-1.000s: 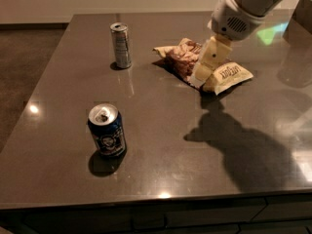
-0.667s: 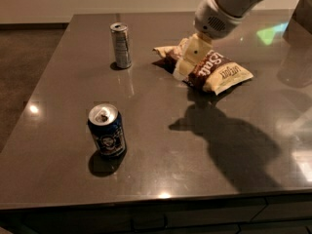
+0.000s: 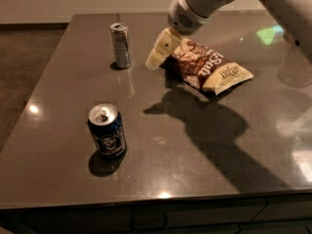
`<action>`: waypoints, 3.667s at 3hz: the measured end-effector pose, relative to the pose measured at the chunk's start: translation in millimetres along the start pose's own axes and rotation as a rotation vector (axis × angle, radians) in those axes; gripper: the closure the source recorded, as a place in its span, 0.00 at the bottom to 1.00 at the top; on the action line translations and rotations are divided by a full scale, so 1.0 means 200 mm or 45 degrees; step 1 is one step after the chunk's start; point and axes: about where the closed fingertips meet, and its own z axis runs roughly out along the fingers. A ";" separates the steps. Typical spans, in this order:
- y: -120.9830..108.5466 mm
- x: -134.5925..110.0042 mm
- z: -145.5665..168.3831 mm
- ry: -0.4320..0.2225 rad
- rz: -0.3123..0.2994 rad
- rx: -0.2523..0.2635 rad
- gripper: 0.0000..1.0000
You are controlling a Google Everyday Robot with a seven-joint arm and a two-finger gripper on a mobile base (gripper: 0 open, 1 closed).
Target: Move redbull can near pepsi can
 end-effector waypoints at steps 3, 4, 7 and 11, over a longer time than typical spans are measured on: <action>-0.17 -0.28 0.30 -0.098 0.004 -0.007 0.00; -0.23 -0.32 0.39 -0.112 0.034 0.000 0.00; -0.29 -0.43 0.60 -0.159 0.110 -0.040 0.12; -0.03 -0.46 0.38 -0.296 0.002 -0.151 1.00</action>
Offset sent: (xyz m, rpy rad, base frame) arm 0.0704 0.0676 -0.0070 0.0901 -0.0204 0.0284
